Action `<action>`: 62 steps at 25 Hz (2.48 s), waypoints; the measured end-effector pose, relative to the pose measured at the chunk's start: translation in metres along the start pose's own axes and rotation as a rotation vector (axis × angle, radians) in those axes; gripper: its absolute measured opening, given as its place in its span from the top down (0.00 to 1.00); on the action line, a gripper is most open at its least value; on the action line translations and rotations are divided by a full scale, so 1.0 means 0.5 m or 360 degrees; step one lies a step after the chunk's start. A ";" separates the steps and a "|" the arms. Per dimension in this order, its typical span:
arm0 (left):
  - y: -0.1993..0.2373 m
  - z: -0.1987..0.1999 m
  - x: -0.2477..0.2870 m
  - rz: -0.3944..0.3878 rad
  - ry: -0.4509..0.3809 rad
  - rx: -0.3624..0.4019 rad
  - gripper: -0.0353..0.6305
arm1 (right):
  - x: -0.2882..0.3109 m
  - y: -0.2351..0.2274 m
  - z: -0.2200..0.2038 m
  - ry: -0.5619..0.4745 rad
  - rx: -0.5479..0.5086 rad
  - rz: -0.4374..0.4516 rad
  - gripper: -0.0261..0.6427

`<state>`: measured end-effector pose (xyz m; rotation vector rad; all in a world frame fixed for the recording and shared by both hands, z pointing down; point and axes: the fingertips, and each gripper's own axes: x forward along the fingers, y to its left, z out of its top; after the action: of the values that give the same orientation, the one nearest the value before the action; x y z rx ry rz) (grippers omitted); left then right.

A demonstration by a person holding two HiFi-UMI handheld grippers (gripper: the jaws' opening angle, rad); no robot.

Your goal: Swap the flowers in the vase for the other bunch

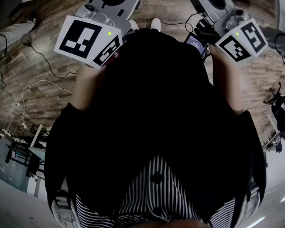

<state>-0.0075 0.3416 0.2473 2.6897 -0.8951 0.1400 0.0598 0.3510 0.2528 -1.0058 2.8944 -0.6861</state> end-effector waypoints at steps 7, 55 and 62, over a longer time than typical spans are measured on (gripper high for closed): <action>-0.030 0.008 -0.015 0.0013 -0.0024 0.0034 0.95 | -0.009 0.031 0.002 0.0004 -0.0078 0.0033 0.96; -0.215 -0.006 0.190 -0.0201 0.0066 0.0121 0.95 | -0.218 -0.090 0.050 -0.0253 -0.0078 0.0119 0.95; -0.173 0.011 0.224 -0.0314 0.0033 0.0127 0.95 | -0.189 -0.124 0.056 -0.0247 -0.0059 0.0034 0.95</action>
<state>0.1338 0.3418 0.2408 2.8258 -0.6255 0.1629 0.1757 0.3521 0.2393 -0.9833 2.7886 -0.5299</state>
